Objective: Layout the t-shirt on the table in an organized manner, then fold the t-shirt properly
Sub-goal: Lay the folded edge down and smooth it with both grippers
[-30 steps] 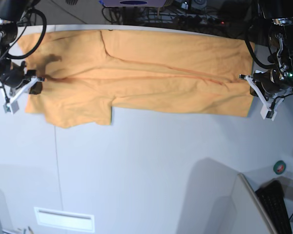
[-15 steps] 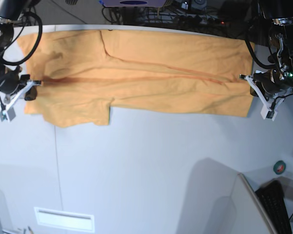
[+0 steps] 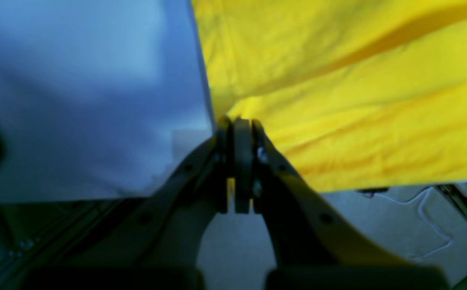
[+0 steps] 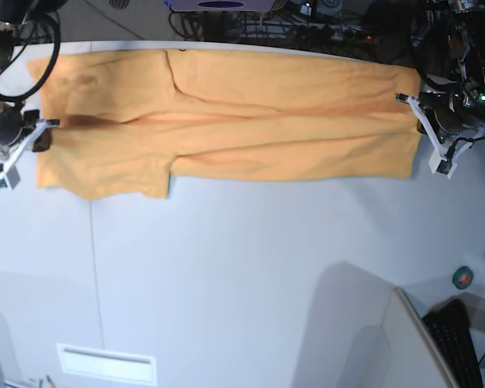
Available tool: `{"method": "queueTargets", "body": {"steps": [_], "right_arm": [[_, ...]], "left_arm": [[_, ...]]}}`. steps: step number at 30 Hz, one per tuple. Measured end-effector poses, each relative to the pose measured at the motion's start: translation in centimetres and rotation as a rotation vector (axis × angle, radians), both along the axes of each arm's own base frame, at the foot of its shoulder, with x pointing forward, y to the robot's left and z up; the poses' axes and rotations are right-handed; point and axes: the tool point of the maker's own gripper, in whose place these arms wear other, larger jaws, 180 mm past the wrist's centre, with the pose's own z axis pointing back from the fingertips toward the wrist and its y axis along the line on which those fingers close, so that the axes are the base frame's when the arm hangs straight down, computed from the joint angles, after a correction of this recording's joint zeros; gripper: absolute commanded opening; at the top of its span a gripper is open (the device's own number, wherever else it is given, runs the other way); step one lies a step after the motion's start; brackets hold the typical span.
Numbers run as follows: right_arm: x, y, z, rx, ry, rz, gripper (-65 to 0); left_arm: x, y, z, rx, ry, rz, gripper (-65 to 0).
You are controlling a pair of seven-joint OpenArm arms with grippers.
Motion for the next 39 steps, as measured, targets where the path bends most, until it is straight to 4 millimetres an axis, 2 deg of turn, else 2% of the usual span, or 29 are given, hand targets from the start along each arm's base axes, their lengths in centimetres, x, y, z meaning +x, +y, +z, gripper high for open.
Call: {"method": "queueTargets", "body": {"steps": [5, 11, 19, 24, 33, 39], "right_arm": [[-0.9, 0.0, 1.1, -0.036, -0.020, 0.024, -65.0], [-1.8, 0.2, 0.8, -0.038, -0.003, 0.026, -65.0], [-1.8, 0.2, 0.7, -0.034, -0.002, 0.024, -65.0], [-2.8, 0.3, -0.6, -0.014, 0.044, 0.016, -65.0], [-2.8, 1.0, -0.8, 0.006, 0.042, 0.010, -65.0], [-3.8, 0.9, -2.0, 0.020, 0.086, -0.002, -65.0]], "left_arm": [[-1.3, 0.0, -0.6, 0.001, 0.033, 0.000, -65.0], [-0.9, 0.1, -0.6, 0.000, 0.025, 0.004, -65.0], [-0.5, 0.9, -2.5, -0.034, 0.040, 0.052, -65.0], [-1.1, 0.9, -4.0, -0.062, 0.039, 0.070, -65.0], [-0.6, 1.1, -3.8, -0.062, 0.023, 0.074, -65.0], [-0.6, 1.1, -3.7, -0.061, 0.022, 0.073, -65.0]]}}
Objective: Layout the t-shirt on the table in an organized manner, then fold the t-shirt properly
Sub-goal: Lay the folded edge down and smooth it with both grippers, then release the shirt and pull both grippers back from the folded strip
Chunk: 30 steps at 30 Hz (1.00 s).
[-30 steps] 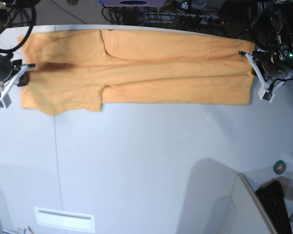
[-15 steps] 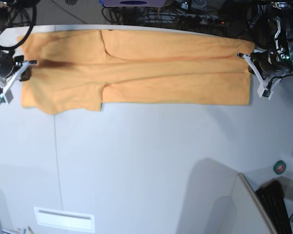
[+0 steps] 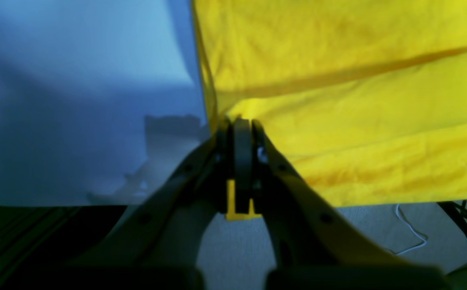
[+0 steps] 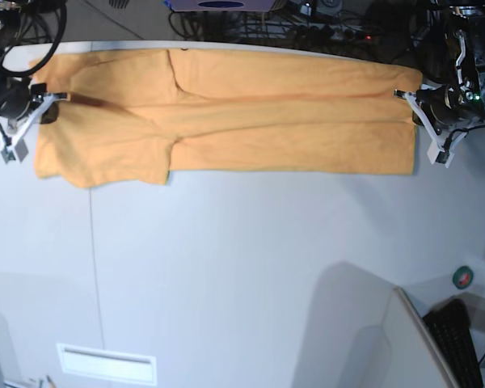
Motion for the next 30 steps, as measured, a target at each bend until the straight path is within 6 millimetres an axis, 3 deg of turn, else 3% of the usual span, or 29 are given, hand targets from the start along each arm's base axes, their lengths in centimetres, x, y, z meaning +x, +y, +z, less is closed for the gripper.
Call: {"method": "queueTargets", "body": {"steps": [8, 12, 15, 18, 20, 22, 25, 27, 28, 30], "right_arm": [[0.1, 0.0, 0.0, 0.003, -0.001, -0.001, -65.0], [0.0, 0.0, 0.0, 0.003, -0.004, -0.004, -48.6], [-0.4, -0.1, 0.2, -0.006, 0.000, -0.001, -47.1], [0.2, -0.2, 1.2, -0.028, -0.031, 0.013, -47.3], [0.9, -0.1, 2.1, -0.035, -0.068, 0.020, -47.4], [1.1, -0.1, 2.3, -0.038, -0.075, 0.024, -47.7], [1.9, 0.0, 2.4, -0.036, -0.095, 0.024, -53.3], [3.0, 0.5, 2.5, -0.013, -0.139, 0.021, -65.0], [3.2, 1.0, 2.1, -0.005, -0.140, 0.036, -65.0], [2.8, 2.3, 0.9, 0.029, -0.115, 0.059, -65.0]], "left_arm": [[0.0, 0.1, 0.0, 0.002, 0.000, 0.001, -64.8], [0.0, 0.3, 0.1, 0.005, -0.001, 0.005, -38.8], [0.2, 1.7, 1.2, 0.009, -0.044, 0.071, -21.7], [1.2, 3.5, 4.1, 0.068, -0.124, 0.102, -14.5], [2.3, 3.7, 6.1, 0.084, -0.197, 0.108, -16.1], [2.9, 3.0, 6.8, 0.075, -0.238, 0.109, -20.6], [2.6, 0.2, 4.8, 0.023, -0.192, 0.066, -38.7], [2.1, -2.4, 2.8, -0.035, -0.140, 0.022, -60.6], [2.1, -3.5, 1.9, -0.073, -0.125, 0.016, -65.0], [2.1, -4.3, 0.1, -0.108, -0.087, 0.030, -65.0]]}}
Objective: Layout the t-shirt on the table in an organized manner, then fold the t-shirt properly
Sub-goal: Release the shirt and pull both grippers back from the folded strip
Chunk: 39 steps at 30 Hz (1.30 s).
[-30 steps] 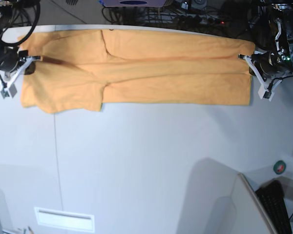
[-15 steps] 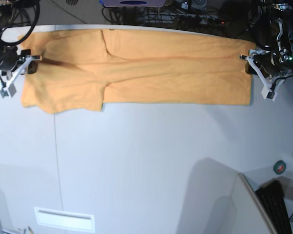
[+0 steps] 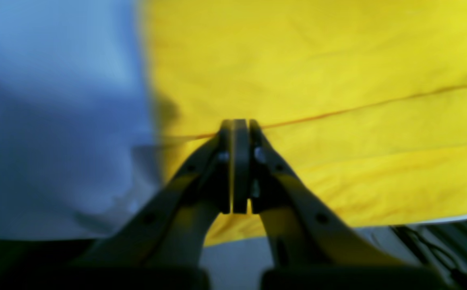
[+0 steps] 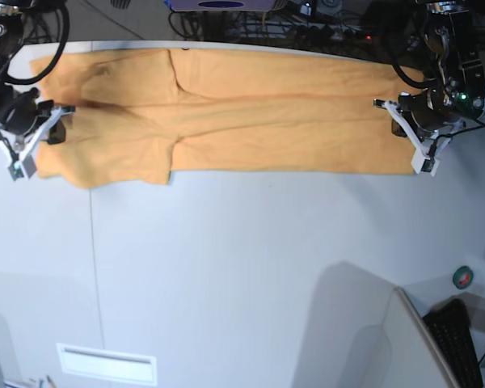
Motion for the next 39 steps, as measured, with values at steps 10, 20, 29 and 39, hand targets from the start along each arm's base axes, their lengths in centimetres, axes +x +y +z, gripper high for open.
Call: {"method": "queueTargets", "body": {"steps": [10, 20, 29, 39], "right_arm": [[-0.2, 1.3, -5.6, 0.142, 0.067, -0.077, -65.0], [5.5, -1.6, -5.8, 0.167, 0.006, -0.151, -65.0], [7.8, -3.7, -1.8, 0.065, -0.105, -0.106, -65.0], [15.7, -3.9, 1.8, 0.107, -0.211, -0.128, -31.2]], "left_arm": [[2.0, -0.3, -4.8, -0.083, 0.037, 0.045, -65.0], [10.5, -3.3, -5.7, -0.197, -0.057, 0.059, -65.0], [10.0, -2.8, -4.2, -0.098, -0.011, 0.047, -65.0], [8.8, 5.1, 1.1, -0.031, -0.137, 0.259, -65.0]]}}
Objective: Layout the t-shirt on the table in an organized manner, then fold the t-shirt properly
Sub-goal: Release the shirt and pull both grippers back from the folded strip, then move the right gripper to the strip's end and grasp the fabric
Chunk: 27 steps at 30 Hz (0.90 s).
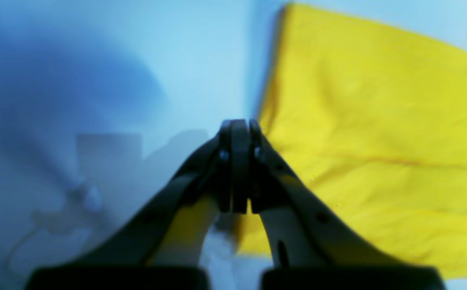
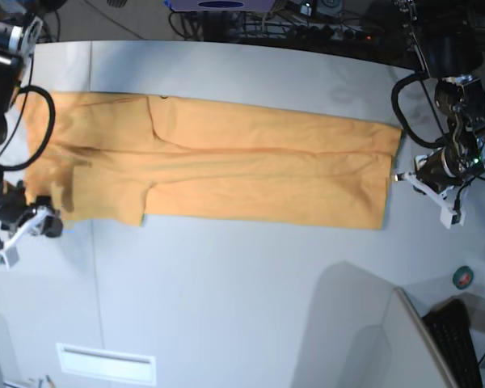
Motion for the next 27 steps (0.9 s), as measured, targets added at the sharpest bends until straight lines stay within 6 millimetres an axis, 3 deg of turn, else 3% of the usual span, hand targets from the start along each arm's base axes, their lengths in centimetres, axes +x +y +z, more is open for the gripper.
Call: {"method": "queueTargets", "body": {"steps": [2, 5, 11, 16, 19, 23, 27], "right_arm": [[1.0, -1.0, -0.8, -0.019, 0.044, -0.009, -24.5], [1.6, -2.3, -2.4, -0.107, 0.107, 0.009, -26.6], [1.3, 0.7, -5.2, -0.102, 0.161, 0.086, -27.2], [0.8, -0.1, -5.5, -0.120, 0.179, 0.082, -27.8], [0.9, 0.2, -5.5, -0.114, 0.172, 0.082, -38.4], [1.0, 0.5, -5.5, -0.105, 0.169, 0.083, -65.0], [1.1, 0.5, -5.5, -0.105, 0.166, 0.082, -65.0]], "left_arm": [[-0.9, 0.9, 0.2, 0.008, -0.002, 0.026, -65.0], [-1.7, 2.1, 0.2, 0.032, 0.013, 0.028, -65.0], [-3.4, 2.7, -0.6, 0.043, 0.050, 0.033, -65.0], [-3.3, 2.8, -0.4, 0.047, 0.046, 0.033, -65.0], [-3.3, 2.8, -0.4, 0.047, 0.048, 0.032, -65.0], [-3.3, 2.9, -0.4, 0.047, 0.047, 0.033, -65.0], [-3.3, 2.9, -0.4, 0.048, 0.047, 0.033, -65.0]]}}
